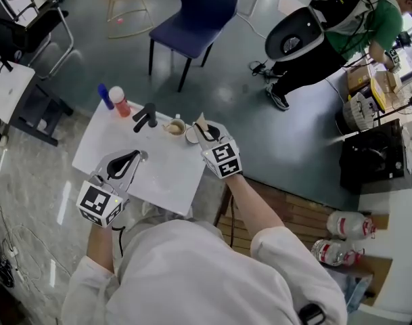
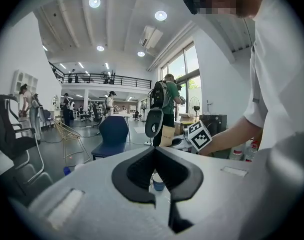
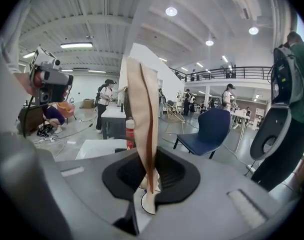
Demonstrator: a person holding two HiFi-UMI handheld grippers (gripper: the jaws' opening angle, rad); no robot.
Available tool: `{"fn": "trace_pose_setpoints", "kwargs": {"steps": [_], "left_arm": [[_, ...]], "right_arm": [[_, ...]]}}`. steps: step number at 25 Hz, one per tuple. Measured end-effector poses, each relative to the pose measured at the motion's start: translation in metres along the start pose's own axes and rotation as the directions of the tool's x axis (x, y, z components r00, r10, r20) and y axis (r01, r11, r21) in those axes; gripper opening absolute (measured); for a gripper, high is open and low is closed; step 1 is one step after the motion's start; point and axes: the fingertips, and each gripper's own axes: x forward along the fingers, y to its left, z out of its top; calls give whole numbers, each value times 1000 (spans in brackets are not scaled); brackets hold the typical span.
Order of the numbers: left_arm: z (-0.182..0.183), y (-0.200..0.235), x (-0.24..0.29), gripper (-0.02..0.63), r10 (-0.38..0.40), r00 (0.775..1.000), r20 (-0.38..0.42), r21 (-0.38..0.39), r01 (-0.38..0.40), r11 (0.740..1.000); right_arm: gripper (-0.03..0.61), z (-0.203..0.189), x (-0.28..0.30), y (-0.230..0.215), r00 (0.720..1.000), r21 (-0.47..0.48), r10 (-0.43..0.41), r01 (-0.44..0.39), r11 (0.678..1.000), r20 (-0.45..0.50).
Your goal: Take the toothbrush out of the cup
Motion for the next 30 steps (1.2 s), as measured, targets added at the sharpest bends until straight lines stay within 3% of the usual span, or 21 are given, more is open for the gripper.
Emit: {"fn": "trace_pose_setpoints", "kwargs": {"steps": [30], "left_arm": [[-45, 10, 74, 8, -124, 990, -72, -3, 124, 992]], "right_arm": [[37, 49, -79, 2, 992, 76, -77, 70, 995, 104]]}}
